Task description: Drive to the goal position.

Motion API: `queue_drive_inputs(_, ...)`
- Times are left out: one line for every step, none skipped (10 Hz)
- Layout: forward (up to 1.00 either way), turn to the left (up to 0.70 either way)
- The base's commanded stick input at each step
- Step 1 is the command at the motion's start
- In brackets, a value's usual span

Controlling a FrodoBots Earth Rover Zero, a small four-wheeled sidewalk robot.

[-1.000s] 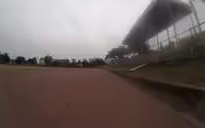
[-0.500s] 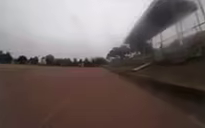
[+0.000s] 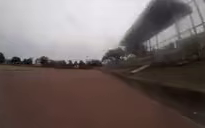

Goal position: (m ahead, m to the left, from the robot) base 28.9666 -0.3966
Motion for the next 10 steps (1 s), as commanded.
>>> queue_drive_inputs(1.0, 0.0)
queue_drive_inputs(1.0, 0.0)
queue_drive_inputs(1.0, 0.0)
queue_drive_inputs(1.0, 0.0)
queue_drive_inputs(1.0, 0.0)
queue_drive_inputs(1.0, 0.0)
queue_drive_inputs(1.0, 0.0)
queue_drive_inputs(1.0, 0.0)
queue_drive_inputs(1.0, 0.0)
queue_drive_inputs(1.0, 0.0)
